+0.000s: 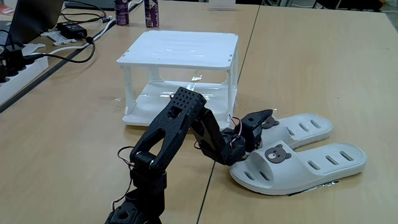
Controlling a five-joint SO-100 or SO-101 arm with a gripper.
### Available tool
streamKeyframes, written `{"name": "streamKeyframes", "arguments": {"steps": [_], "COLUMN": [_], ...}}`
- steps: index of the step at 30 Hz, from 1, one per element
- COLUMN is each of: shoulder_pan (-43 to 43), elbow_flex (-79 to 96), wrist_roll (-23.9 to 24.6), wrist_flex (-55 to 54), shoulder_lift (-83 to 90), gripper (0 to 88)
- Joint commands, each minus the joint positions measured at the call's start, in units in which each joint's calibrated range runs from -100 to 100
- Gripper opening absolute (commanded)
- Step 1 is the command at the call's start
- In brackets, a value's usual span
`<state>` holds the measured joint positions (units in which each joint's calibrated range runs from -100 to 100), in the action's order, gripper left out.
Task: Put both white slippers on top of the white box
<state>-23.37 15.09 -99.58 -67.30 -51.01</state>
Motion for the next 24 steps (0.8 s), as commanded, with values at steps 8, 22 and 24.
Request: {"name": "streamKeyframes", "arguments": {"steps": [8,22,24], "shoulder_pan": [-1.14,-0.48,0.26], "elbow_flex": [-10.63,-21.72,-21.72], "wrist_roll": [-0.42,-0.42,-0.42], "wrist_flex": [25.54,55.30,55.30], "shoulder_lift": [21.60,55.43,59.30], "gripper": [0.8,0.8,0.8]}}
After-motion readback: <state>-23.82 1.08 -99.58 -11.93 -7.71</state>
